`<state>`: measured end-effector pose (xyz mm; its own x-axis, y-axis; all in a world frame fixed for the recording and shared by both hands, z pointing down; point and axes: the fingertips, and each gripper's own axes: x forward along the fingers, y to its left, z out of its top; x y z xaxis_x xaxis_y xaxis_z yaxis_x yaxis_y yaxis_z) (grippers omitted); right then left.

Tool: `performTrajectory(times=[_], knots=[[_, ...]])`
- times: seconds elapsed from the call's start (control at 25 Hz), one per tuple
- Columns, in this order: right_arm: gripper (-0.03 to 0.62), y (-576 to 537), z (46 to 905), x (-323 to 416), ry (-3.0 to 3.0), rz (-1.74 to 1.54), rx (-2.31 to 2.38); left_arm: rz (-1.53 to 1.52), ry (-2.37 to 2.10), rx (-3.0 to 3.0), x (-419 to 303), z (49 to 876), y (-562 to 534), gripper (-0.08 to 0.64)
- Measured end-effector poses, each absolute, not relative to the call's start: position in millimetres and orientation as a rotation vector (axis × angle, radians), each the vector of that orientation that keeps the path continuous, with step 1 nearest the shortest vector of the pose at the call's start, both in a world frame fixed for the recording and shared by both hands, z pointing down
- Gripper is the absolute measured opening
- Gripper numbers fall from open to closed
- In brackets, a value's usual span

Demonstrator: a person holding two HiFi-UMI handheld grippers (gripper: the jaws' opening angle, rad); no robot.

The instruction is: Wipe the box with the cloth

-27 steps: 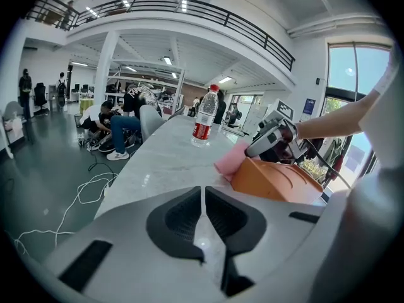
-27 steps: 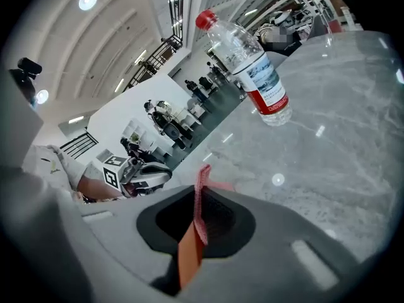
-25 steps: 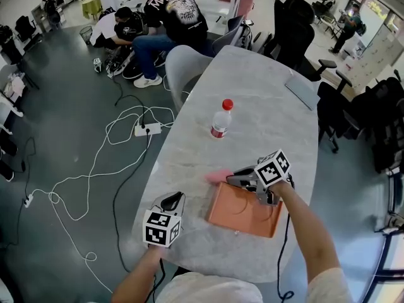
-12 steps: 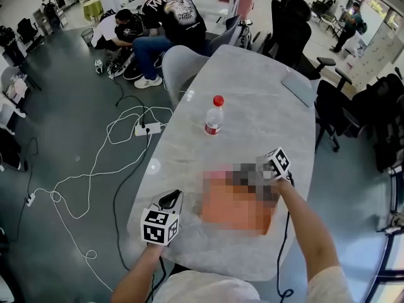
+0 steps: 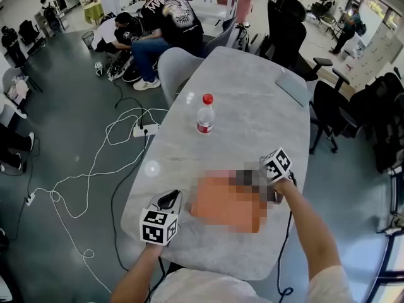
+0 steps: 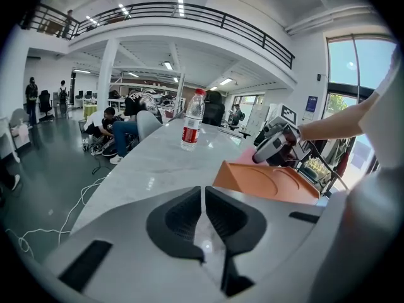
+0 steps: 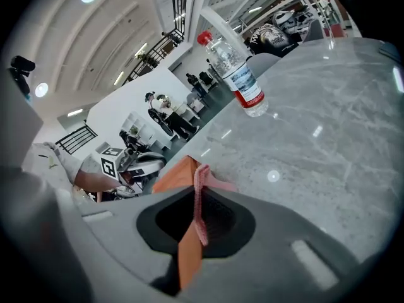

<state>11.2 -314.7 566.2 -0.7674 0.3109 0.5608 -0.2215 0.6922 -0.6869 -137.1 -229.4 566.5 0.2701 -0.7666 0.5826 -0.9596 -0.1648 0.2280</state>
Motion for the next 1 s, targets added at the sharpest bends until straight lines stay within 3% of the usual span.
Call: performTrajectory(times=[1.0], knots=[[0.015, -312, 574, 111, -2.194, 1.071, 0.076, 0.493, -1.550, 2.013, -98, 560, -215, 0.026]])
